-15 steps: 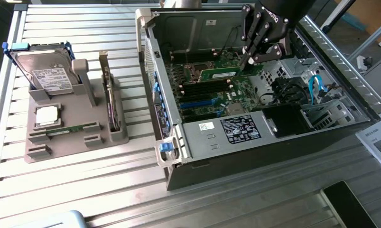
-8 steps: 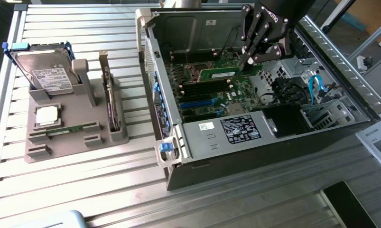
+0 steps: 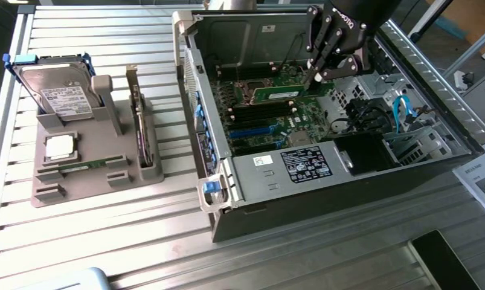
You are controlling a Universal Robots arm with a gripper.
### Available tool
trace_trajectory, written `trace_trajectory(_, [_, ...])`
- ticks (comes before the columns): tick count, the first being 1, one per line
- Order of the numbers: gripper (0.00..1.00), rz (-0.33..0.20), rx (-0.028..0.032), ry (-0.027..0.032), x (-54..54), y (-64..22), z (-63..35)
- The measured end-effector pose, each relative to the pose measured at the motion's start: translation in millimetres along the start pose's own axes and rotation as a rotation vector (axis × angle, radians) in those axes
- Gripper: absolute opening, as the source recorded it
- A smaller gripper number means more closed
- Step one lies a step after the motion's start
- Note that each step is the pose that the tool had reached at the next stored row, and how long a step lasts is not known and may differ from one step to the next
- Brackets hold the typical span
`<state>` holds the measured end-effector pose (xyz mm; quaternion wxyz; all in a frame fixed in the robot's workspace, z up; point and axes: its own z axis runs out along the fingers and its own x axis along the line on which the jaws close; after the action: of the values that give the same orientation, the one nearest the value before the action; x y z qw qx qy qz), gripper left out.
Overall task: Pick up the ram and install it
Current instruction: 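Pick up the ram and move it above insertion slot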
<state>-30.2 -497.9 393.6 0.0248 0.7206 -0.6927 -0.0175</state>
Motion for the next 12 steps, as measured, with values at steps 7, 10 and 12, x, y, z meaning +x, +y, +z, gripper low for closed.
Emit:
trace_trajectory(7, [0.12,0.000,0.0148,0.0006,-0.1,4.0,0.2])
trace_trajectory(10, [0.12,0.000,0.0148,0.0006,-0.2,4.0,0.2])
trace_trajectory(12, [0.12,0.000,0.0149,0.0005,0.0,2.2,0.2])
